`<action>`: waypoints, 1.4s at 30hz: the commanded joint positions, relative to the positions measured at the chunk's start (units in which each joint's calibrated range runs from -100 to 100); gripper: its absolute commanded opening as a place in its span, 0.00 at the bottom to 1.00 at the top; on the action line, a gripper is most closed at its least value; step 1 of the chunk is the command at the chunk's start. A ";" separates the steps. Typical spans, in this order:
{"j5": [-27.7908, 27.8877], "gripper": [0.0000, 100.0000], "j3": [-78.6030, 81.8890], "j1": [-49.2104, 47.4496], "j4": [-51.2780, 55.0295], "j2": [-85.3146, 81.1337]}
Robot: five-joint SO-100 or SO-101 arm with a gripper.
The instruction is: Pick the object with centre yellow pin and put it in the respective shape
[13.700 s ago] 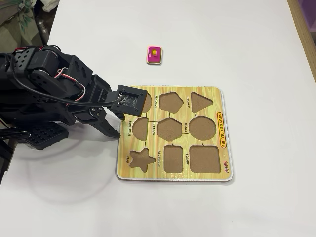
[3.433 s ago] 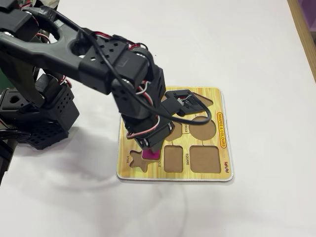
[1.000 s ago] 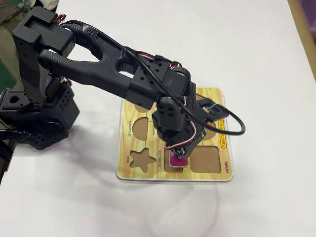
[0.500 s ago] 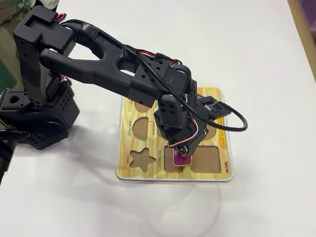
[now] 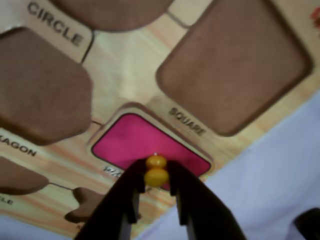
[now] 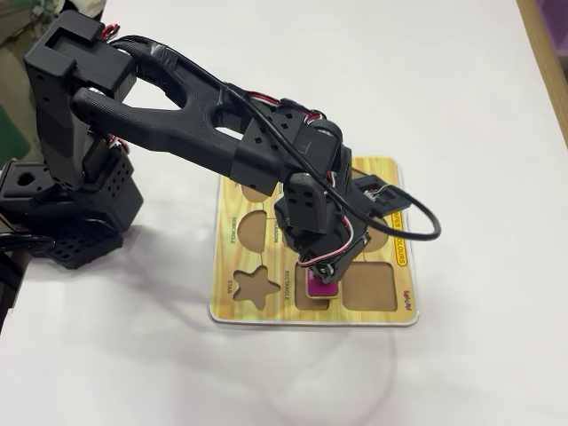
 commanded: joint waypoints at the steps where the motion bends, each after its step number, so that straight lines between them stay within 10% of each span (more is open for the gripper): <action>1: -1.15 0.01 0.54 0.33 0.26 -0.29; 42: -0.47 0.01 2.52 3.55 -0.61 -1.05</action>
